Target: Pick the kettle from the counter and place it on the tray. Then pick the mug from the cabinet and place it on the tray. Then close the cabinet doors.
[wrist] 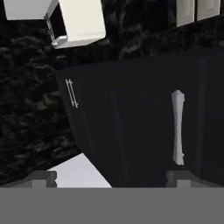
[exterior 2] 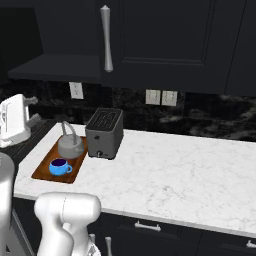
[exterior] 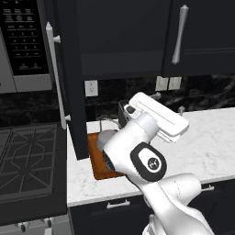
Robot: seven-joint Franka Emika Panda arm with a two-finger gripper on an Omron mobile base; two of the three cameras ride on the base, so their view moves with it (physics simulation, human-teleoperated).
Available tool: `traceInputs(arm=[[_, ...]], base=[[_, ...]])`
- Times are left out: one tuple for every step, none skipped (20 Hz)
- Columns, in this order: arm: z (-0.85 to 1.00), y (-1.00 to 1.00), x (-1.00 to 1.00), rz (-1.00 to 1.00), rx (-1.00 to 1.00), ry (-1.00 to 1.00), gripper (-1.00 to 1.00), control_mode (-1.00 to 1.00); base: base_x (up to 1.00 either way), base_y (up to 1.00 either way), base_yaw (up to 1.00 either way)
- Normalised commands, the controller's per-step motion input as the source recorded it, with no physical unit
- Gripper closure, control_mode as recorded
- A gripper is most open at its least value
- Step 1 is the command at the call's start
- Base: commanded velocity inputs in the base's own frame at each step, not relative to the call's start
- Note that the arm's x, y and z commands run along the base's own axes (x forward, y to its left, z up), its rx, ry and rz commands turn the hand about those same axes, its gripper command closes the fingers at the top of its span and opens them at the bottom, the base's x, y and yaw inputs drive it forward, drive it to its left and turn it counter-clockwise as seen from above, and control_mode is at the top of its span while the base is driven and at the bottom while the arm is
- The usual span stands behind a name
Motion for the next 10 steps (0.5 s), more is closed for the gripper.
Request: traceInputs(arm=[[-0.16,0.36,-0.18,-0.01,-0.33,0.0,-1.0,-1.0],[-0.12,0.38,-0.14,-0.03,-0.29,0.0,-1.0,-1.0],[-0.16,0.55,-0.1,-0.05,-0.3,0.0,-1.0,-1.0],[-0.14,0.56,-0.05,-0.06,-0.28,0.0,-1.0,-1.0],[-0.15,0.51,-0.02,-0.05,-0.26,0.0,-1.0,-1.0],[-0.21,0.47,0.0,-0.03,-0.23,0.0,-1.0,-1.0],[-0.2,0.48,0.0,-0.04,-0.23,0.0,-1.0,-1.0],[-0.18,0.52,0.0,-0.05,-0.23,0.0,-1.0,-1.0],[-0.12,0.61,-0.01,-0.05,-0.21,0.0,-1.0,-1.0],[-0.16,0.71,0.0,-0.07,-0.19,0.0,-1.0,-1.0]], base=[[0.0,0.0,0.0],[0.0,0.0,0.0],[0.0,0.0,0.0],[0.0,0.0,0.0],[0.0,0.0,0.0],[0.0,0.0,0.0],[0.0,0.0,0.0],[0.0,0.0,0.0],[0.0,0.0,0.0],[0.0,0.0,0.0]])
